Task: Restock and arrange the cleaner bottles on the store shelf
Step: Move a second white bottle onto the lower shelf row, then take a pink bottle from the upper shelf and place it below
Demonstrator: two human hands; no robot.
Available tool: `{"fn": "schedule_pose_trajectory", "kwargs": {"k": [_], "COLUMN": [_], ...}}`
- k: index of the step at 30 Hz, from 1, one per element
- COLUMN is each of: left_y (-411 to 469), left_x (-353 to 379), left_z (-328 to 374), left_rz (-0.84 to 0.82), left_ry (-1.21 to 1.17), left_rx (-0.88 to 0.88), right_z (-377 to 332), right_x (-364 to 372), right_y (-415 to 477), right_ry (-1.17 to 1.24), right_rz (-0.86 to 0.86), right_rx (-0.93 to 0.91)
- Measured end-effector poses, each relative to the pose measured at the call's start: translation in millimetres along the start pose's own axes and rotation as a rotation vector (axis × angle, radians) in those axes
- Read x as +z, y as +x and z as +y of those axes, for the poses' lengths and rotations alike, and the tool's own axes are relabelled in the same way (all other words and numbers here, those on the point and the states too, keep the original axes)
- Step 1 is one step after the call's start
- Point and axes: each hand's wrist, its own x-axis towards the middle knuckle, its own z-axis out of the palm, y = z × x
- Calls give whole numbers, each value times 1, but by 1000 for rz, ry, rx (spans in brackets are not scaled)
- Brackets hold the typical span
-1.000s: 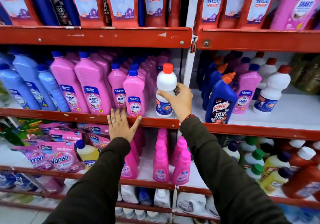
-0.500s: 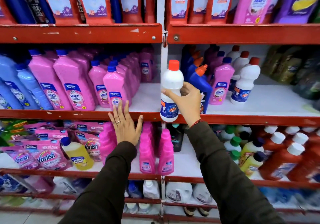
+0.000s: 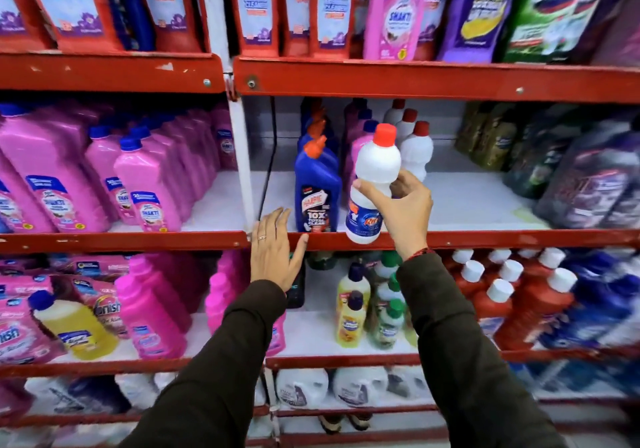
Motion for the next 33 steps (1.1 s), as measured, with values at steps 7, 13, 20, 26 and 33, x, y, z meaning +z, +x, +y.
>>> {"fn": "schedule_pose_trajectory", "kwargs": {"k": [7,13,20,26,33], "left_y": [12,11,11,10,12], "left_x": [23,29,32,33,24], "left_z": [16,15,12,11,14], "left_rz": [-78,-38,-3,0,45], "left_ry": [151,170,170,160,-122], "left_rx": [-142,-154,-149,-141,-177], "right_z": [18,42,61,65,55], "right_x": [-49,-68,-73,-78,-77], "right_y": [43,66,72,75,70], "right_ry": [-99,-172,-227,-284,-329], "right_rz": [89,75,29,-7,-38], "right_rx": [-66,-27,-4,19,48]}}
